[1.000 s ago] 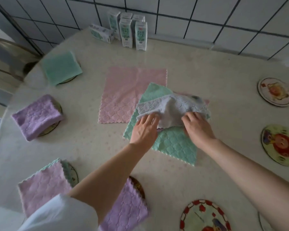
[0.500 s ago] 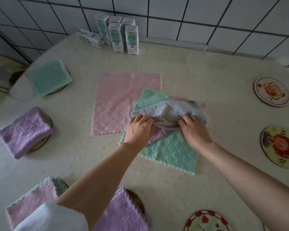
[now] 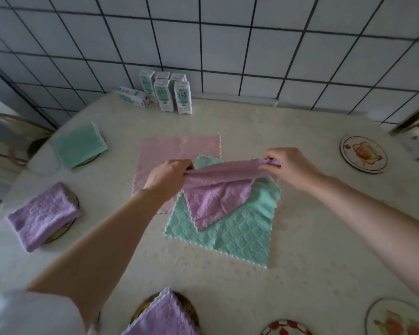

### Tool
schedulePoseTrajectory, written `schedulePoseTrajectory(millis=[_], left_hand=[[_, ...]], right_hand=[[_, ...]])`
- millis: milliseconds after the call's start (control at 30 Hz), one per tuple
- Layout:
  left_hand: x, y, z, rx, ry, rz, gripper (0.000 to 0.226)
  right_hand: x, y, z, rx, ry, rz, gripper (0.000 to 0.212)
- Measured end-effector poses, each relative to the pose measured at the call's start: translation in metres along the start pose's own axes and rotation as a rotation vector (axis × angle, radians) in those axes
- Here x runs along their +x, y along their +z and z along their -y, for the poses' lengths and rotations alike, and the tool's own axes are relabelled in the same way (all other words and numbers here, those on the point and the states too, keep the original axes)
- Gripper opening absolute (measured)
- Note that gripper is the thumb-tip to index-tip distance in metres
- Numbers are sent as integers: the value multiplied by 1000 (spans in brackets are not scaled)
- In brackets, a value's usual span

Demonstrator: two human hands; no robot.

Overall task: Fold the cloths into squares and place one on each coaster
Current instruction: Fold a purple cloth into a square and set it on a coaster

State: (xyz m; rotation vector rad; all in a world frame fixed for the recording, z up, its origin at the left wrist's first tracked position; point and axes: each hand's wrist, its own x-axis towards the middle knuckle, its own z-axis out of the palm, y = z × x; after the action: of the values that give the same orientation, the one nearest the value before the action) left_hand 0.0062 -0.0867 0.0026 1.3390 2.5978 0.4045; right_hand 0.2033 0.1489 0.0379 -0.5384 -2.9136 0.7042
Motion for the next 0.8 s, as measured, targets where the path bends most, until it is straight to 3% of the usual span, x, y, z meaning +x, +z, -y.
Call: schedulePoseTrajectory(millis=[100, 167, 467, 667, 800], left_hand=[[6, -27, -7, -5, -64, -85, 18], [9, -45, -19, -31, -75, -175, 22], [-12, -110, -97, -210, 8, -597, 22], [-76, -101, -131, -135, 87, -713, 24], [-138, -57, -139, -107, 114, -639, 27]], right_hand=[[6, -24, -11, -91, -40, -82, 9], [7, -42, -14, -122, -40, -174, 12], [-35, -112, 4, 52, -83, -574, 18], [-111, -123, 9, 22, -241, -644, 17], [-177, -94, -1, 47, -246, -571, 18]])
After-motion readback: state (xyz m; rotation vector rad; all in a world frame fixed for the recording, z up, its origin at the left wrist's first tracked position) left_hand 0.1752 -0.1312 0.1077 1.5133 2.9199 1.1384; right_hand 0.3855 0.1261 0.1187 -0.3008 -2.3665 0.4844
